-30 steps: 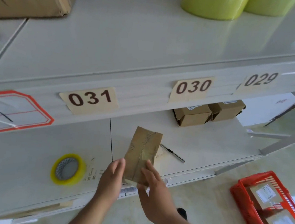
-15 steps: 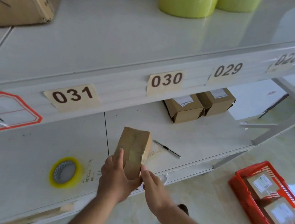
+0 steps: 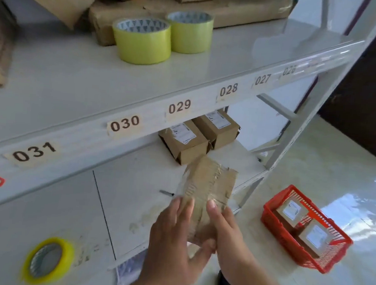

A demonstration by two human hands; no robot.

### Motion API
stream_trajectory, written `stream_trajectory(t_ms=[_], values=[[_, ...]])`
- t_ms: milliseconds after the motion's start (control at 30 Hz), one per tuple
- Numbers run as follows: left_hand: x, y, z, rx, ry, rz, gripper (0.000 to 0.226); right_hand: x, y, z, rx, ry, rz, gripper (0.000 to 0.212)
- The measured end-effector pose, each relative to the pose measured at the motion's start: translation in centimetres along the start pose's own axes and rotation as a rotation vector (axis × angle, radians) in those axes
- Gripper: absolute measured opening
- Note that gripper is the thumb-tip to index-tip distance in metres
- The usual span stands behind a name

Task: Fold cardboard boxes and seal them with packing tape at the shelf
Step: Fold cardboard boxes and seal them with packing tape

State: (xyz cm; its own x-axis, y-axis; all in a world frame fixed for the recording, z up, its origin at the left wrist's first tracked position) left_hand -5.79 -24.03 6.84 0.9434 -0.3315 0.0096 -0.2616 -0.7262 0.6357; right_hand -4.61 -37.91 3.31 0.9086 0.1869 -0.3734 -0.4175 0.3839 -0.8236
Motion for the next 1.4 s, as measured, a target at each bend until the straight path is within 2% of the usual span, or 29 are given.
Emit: stream_trajectory(t_ms=[67,100,200,233,300,367,433,467,567,600,667,733,833,933,1033,1100,1167,1267,1400], values=[[0.5,3.9,0.5,-0.057,-0.024,0.284,0.055,-1.3,-0.9,-3.3,0.172,0.057,-0.017,0.062],[1.4,5.1,0.9,-0.086,-0.088,0.370,0.047,-2.2,-1.3,-4.9,0.228,0.078,-0.027,0.062],[4.1,9.5,2.1,-0.103,-0.298,0.517,0.044,-4.7,-2.1,-8.6,0.366,0.079,-0.051,0.058],[5.2,10.6,2.7,-0.096,-0.314,0.501,0.051,-5.5,-2.5,-9.7,0.388,0.075,-0.079,0.057],[7.7,11.9,3.9,-0.050,-0.294,0.360,0.093,-6.4,-3.6,-11.8,0.405,0.081,-0.138,0.057],[10.2,12.1,5.9,-0.104,-0.422,0.051,0.136,-7.0,-4.6,-14.6,0.399,0.126,-0.186,0.057],[11.7,13.5,8.5,-0.301,-0.566,-0.121,0.146,-7.6,-5.6,-17.6,0.407,0.202,-0.231,0.053],[12.4,14.5,9.9,-0.419,-0.603,-0.139,0.137,-7.8,-5.9,-19.1,0.427,0.216,-0.257,0.052],[14.4,17.1,13.9,-0.681,-0.666,-0.109,0.079,-8.5,-7.2,-24.3,0.396,0.314,-0.296,0.051],[15.0,17.8,15.2,-0.732,-0.689,-0.099,0.072,-8.6,-7.5,-26.4,0.352,0.355,-0.295,0.048],[16.3,19.0,17.7,-0.779,-0.693,-0.095,0.076,-8.3,-7.5,-30.4,0.222,0.448,-0.239,0.044],[17.6,19.5,20.7,-0.789,-0.676,-0.128,0.082,-8.6,-6.7,-34.2,0.172,0.514,-0.176,0.053],[19.4,20.8,25.3,-0.740,-0.713,-0.178,0.087,-9.5,-6.4,-38.2,0.154,0.578,-0.112,0.032],[21.2,22.1,29.5,-0.668,-0.753,-0.199,0.084,-10.0,-7.9,-40.8,0.120,0.603,-0.074,0.047],[23.2,23.8,33.6,-0.583,-0.812,-0.200,0.079,-9.8,-7.8,-43.7,0.144,0.659,-0.022,0.034],[25.0,24.4,36.5,-0.519,-0.852,-0.194,0.079,-9.0,-6.0,-46.5,0.121,0.686,0.028,0.050],[26.9,24.8,39.2,-0.445,-0.890,-0.167,0.080,-8.5,-4.6,-49.1,0.132,0.760,0.103,0.050],[30.1,24.8,43.6,-0.441,-0.953,-0.202,0.067,-7.5,-3.2,-53.6,0.218,0.957,0.166,0.027],[35.8,22.8,50.2,-0.401,-0.980,-0.282,0.046,-2.7,-3.0,-59.5,0.135,0.996,0.197,0.025]])
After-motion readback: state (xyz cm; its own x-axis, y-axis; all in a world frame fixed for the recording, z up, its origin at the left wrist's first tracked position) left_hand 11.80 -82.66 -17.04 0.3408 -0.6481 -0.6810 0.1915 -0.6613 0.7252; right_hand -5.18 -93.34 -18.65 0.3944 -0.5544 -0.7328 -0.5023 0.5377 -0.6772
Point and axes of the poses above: each hand's wrist, its own x-axis towards the middle knuckle, its own z-axis out of the palm, y = z × x, the point moved 7 cm from there along x, towards the middle knuckle, and after that the axes turned 11 degrees about -y, right-handed, at the moved point
